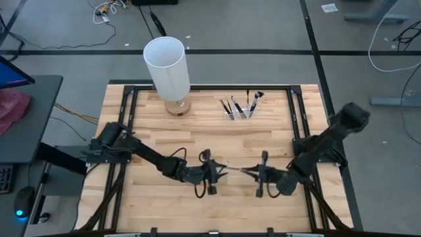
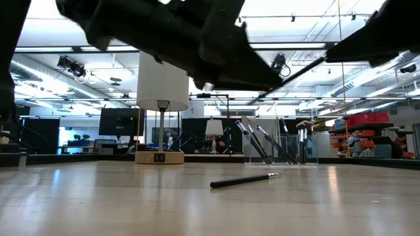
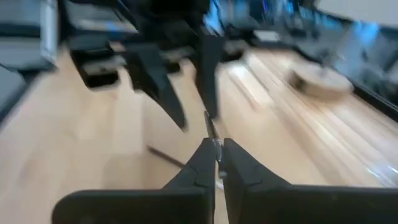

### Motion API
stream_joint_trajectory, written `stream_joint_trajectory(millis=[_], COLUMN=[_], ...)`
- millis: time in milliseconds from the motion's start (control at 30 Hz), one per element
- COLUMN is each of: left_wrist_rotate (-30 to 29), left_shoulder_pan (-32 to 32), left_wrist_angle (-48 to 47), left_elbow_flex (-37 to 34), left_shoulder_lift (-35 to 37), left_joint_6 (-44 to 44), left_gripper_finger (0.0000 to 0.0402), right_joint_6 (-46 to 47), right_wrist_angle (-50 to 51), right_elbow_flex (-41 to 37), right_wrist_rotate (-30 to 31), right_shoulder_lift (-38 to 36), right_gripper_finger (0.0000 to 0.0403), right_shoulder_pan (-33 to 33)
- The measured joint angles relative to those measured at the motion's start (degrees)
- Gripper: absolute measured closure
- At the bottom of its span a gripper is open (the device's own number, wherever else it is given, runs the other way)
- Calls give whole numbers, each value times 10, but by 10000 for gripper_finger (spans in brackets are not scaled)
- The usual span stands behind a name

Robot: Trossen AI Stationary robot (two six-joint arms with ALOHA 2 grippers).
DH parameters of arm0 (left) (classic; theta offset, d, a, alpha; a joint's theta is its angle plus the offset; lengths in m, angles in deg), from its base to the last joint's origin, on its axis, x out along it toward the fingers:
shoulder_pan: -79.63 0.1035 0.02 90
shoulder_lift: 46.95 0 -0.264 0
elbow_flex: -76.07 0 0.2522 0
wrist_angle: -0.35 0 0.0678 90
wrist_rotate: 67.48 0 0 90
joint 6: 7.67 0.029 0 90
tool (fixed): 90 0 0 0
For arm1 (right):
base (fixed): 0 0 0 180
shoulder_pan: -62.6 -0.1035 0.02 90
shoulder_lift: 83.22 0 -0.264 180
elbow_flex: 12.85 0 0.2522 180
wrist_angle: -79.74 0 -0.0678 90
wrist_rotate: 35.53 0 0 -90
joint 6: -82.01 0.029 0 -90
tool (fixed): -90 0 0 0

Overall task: Sort items
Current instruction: Put the eyeshadow brush into the transparent organizer

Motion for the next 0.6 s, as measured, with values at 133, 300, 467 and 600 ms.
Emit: stream_joint_trajectory(millis=[133, 300, 467, 600], left_wrist_rotate=[-39, -45, -45, -44], left_shoulder_pan=[0, 0, 0, 0], left_wrist_angle=[-88, -94, -96, -94], left_elbow_flex=[0, 0, 0, -2], left_shoulder_lift=[26, 31, 26, 26], left_joint_6=[-36, -39, -52, -61], left_gripper_finger=[235, 229, 237, 241], right_joint_6=[159, 209, 57, -69], right_wrist_angle=[391, 717, 761, 719], right_elbow_flex=[117, 272, 339, 343], right_wrist_rotate=[-33, -123, -175, -254], right_shoulder_lift=[-87, -105, -91, -74], right_gripper_finger=[397, 398, 398, 397], right_shoulder_pan=[44, 181, 356, 490])
